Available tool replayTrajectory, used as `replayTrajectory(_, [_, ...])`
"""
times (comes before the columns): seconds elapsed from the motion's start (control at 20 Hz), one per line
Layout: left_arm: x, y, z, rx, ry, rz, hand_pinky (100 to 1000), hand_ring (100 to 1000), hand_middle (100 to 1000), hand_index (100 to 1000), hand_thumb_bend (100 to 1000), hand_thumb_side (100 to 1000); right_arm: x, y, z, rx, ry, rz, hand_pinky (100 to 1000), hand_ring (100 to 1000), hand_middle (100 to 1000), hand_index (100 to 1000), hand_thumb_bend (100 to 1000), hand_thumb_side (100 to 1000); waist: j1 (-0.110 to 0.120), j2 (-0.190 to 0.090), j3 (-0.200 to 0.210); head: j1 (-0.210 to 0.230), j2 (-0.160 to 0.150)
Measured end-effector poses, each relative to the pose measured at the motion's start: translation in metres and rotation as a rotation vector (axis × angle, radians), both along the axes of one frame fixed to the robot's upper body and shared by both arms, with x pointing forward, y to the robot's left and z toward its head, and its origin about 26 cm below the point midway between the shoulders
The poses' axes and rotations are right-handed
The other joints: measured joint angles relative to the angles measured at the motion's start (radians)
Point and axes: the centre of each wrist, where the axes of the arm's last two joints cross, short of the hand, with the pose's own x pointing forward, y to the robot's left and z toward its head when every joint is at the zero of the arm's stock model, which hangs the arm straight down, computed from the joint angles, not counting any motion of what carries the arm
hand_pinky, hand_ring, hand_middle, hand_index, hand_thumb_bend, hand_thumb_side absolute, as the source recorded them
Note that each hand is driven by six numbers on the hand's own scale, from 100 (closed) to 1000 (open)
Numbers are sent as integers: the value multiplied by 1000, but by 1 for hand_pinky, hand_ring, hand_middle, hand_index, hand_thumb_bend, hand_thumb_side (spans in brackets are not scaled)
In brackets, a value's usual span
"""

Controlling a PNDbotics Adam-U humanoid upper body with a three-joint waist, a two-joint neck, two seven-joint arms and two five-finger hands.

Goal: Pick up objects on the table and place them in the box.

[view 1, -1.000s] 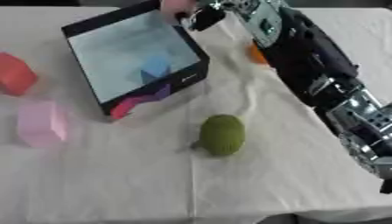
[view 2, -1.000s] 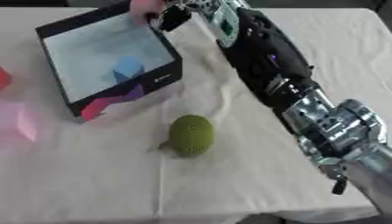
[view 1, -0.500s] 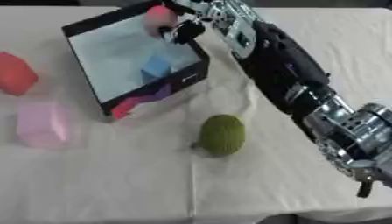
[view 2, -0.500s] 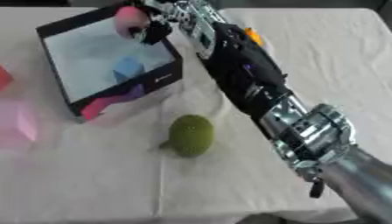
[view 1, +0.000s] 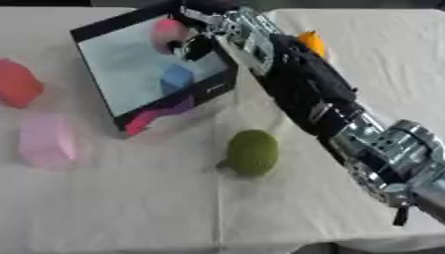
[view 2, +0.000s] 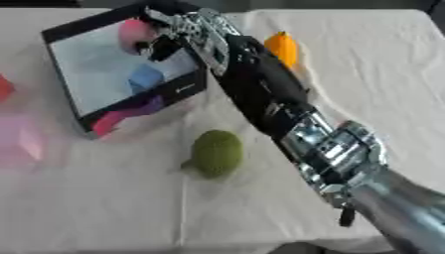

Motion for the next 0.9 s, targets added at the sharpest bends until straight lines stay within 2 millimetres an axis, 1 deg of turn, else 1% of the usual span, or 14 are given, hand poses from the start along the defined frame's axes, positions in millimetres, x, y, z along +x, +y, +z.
replayTrajectory(0.05, [0,0,0,3,0,1,921,878,797,786,100,690,0,0,-2,-6,3,2,789,695,565,722,100,275,0,0,1,-3,0])
replayTrajectory(0.1, [0,0,0,4,0,1,921,878,797,786,100,690,0,0,-5,-15,5,4,812,729,599,755,100,284,0,0,3,-4,0])
replayTrajectory(0.15, [0,0,0,5,0,0,921,878,796,786,100,691,0,0,-6,-23,6,5,818,743,616,774,100,331,0,0,4,-6,0])
replayTrajectory(0.2, [-1,0,0,6,-1,0,921,878,796,786,100,692,0,0,-7,-32,7,6,822,773,658,817,100,380,0,0,5,-7,0])
replayTrajectory(0.35, [-1,0,0,10,0,2,921,879,796,786,100,694,0,0,-10,-59,9,12,852,821,727,868,108,438,0,0,5,-8,0])
replayTrajectory(0.45, [-1,0,0,13,2,4,921,879,796,786,100,696,0,-1,-10,-76,14,21,881,847,754,895,130,466,0,0,5,-8,0])
replayTrajectory(0.55, [-1,0,0,14,5,3,922,880,797,786,100,696,0,-1,-9,-89,27,28,905,855,762,920,183,494,0,0,4,-8,0])
replayTrajectory(0.65, [-1,0,-1,16,9,3,922,880,797,786,100,696,0,-1,-9,-92,29,32,925,851,764,940,239,500,0,0,4,-8,0])
replayTrajectory(0.9, [-2,0,-1,19,10,4,922,880,796,786,100,696,-1,0,-4,-81,8,39,960,865,803,981,316,506,0,0,2,-8,0])
